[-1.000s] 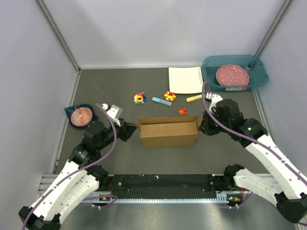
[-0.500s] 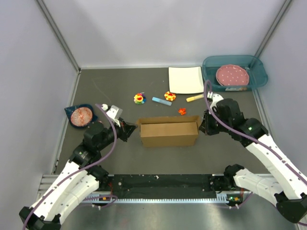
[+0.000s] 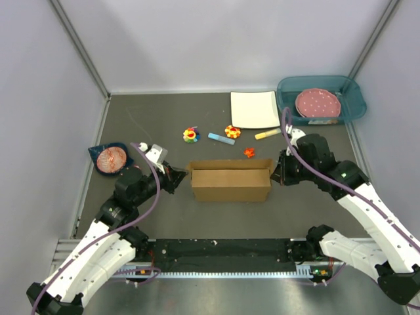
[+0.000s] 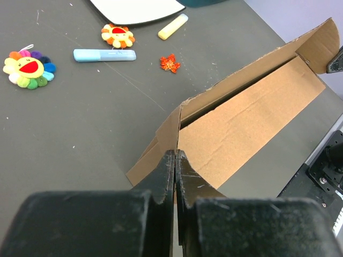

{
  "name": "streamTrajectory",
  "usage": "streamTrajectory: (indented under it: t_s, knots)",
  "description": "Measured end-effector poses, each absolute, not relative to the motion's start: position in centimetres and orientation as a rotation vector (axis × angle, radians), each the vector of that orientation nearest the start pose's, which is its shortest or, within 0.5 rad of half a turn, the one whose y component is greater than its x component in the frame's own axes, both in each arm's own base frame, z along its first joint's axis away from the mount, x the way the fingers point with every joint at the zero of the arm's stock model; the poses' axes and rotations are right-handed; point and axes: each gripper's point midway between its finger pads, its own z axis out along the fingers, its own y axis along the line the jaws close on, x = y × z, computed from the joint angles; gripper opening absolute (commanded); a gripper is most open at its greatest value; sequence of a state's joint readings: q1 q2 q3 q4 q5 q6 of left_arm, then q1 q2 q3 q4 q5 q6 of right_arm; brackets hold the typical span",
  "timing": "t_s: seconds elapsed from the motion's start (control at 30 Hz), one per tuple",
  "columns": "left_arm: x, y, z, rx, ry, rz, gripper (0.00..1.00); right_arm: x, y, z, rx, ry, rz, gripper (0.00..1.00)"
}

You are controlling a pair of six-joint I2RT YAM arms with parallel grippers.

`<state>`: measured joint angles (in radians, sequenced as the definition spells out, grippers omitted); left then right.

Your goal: Fold the paper box

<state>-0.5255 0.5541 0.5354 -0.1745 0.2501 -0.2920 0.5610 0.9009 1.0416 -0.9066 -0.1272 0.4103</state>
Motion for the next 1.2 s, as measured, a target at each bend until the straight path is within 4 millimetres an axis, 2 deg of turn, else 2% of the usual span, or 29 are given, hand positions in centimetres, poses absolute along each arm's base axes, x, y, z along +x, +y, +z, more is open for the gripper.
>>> streamTrajectory:
  t_s: [1.2]
  knots:
    - [20.9, -18.4, 22.2, 0.396, 1.785, -0.803, 0.00, 19.4, 15.0, 20.6, -0.258, 2.349, 0.526, 0.00]
